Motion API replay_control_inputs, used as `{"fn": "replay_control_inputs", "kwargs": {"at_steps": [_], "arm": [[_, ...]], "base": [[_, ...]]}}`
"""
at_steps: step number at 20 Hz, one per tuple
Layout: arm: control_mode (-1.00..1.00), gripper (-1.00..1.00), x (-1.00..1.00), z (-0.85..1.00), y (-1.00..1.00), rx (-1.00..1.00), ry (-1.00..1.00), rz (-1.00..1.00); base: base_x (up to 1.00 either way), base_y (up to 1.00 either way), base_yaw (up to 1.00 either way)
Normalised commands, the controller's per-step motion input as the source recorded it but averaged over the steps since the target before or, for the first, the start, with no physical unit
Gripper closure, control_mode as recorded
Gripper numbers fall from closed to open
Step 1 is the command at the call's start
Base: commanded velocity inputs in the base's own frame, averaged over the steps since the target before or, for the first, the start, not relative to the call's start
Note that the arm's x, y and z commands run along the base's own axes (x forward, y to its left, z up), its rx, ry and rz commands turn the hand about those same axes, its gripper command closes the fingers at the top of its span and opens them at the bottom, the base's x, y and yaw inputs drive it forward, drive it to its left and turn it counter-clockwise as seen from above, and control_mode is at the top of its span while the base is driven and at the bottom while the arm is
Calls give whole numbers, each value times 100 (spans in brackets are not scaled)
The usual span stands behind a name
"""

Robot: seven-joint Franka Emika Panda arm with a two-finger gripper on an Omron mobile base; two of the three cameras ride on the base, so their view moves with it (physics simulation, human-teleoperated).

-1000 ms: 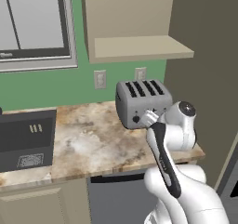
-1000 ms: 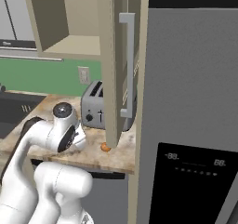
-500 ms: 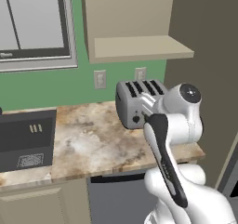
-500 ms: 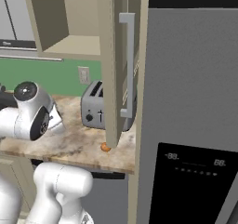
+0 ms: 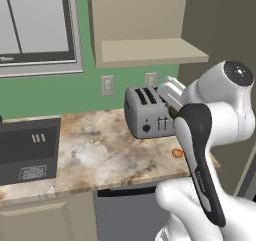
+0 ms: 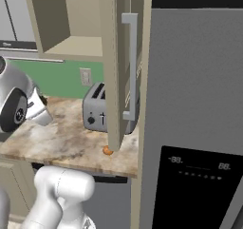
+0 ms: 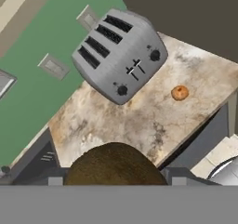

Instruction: Pick the kiwi, tangerine from the counter and place them in the cabinet. Then close the cabinet.

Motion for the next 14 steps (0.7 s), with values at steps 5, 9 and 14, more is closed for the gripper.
{"fn": "replay_control_inputs", "kwargs": {"at_steps": [5, 9, 14], "arm": [[-100, 100, -49, 100, -16, -13, -11, 0], [-100, 100, -3, 100, -23, -11, -20, 0], [-100, 100, 25, 67, -26, -11, -3, 0]], "base": [[0, 0, 0], [0, 0, 0], [0, 0, 0]]}}
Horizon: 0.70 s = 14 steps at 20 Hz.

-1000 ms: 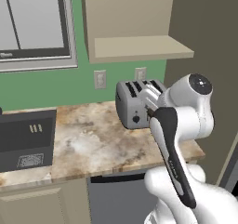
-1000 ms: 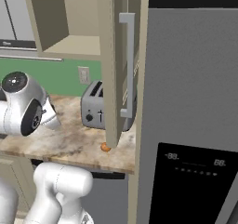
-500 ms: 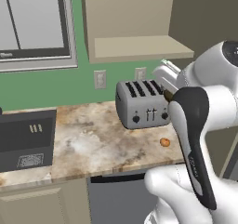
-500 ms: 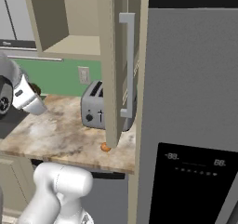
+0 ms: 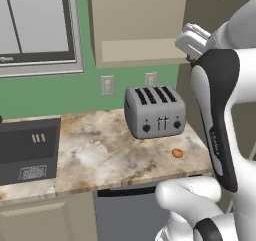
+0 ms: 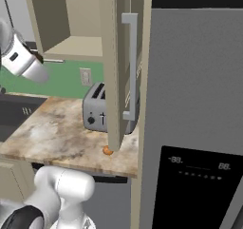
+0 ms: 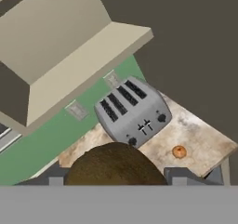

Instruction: Pick the kiwi, tangerine from the counter and place them in the cabinet. Then close the cabinet.

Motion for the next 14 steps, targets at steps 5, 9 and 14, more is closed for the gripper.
{"fn": "replay_control_inputs", "kwargs": {"at_steps": [5, 9, 14], "arm": [[-100, 100, 61, 23, -26, -11, 9, 0], [-100, 100, 67, -23, -25, -10, -1, 0], [-100, 100, 86, -46, -5, -13, -3, 1]], "base": [[0, 0, 0], [0, 0, 0], [0, 0, 0]]}}
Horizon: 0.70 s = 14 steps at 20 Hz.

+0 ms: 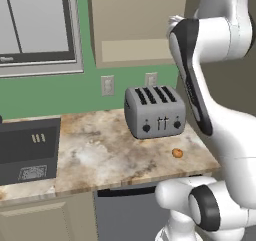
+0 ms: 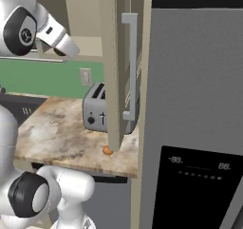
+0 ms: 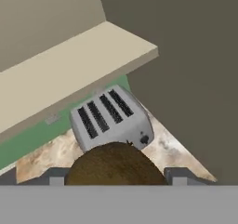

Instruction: Pick the kiwi, tangerine from the counter and place them in the cabinet. Then close the cabinet.

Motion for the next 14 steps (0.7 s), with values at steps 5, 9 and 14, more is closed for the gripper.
{"fn": "replay_control_inputs", "kwargs": {"at_steps": [5, 9, 14], "arm": [[-100, 100, 87, -9, 0, -6, -11, 5], [-100, 100, 87, 0, 0, 0, -15, 8], [-100, 100, 98, 0, 0, 0, 4, 7]], "base": [[0, 0, 0], [0, 0, 0], [0, 0, 0]]}}
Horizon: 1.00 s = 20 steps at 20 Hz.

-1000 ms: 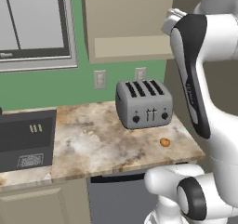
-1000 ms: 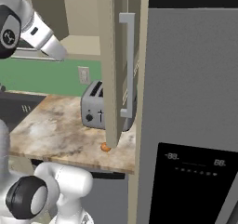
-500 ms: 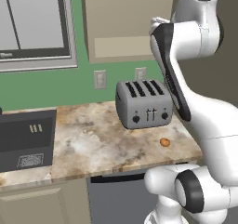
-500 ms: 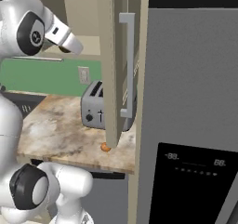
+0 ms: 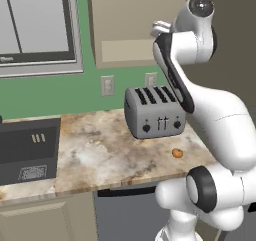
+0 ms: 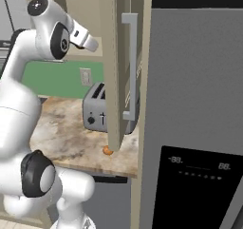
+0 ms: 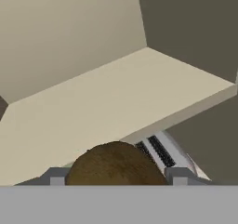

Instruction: Pick the kiwi, tangerine from the counter and place them in the cabinet. Then close the cabinet.

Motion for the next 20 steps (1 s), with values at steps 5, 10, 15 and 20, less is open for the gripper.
{"fn": "replay_control_inputs", "kwargs": {"at_steps": [5, 10, 15, 20], "arm": [[-100, 100, 98, 0, 0, 0, 17, 4], [-100, 100, 89, 0, 0, -2, 18, 2], [-100, 100, 85, -10, 2, -6, 3, 2], [-100, 100, 73, -43, 0, -6, -4, 5]], "base": [[0, 0, 0], [0, 0, 0], [0, 0, 0], [0, 0, 0]]}}
